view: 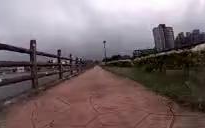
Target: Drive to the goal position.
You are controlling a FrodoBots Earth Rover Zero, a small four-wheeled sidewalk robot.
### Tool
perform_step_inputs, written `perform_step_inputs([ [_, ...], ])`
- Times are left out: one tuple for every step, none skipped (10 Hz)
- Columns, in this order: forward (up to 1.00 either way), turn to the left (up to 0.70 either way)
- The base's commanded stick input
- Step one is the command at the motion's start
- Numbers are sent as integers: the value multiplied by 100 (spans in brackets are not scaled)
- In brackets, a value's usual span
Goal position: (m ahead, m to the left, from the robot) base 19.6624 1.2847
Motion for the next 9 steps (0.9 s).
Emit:
perform_step_inputs([
  [100, 0],
  [100, 0],
  [100, 0],
  [100, 0],
  [100, 0],
  [100, 0],
  [100, 0],
  [100, 0],
  [100, 0],
])
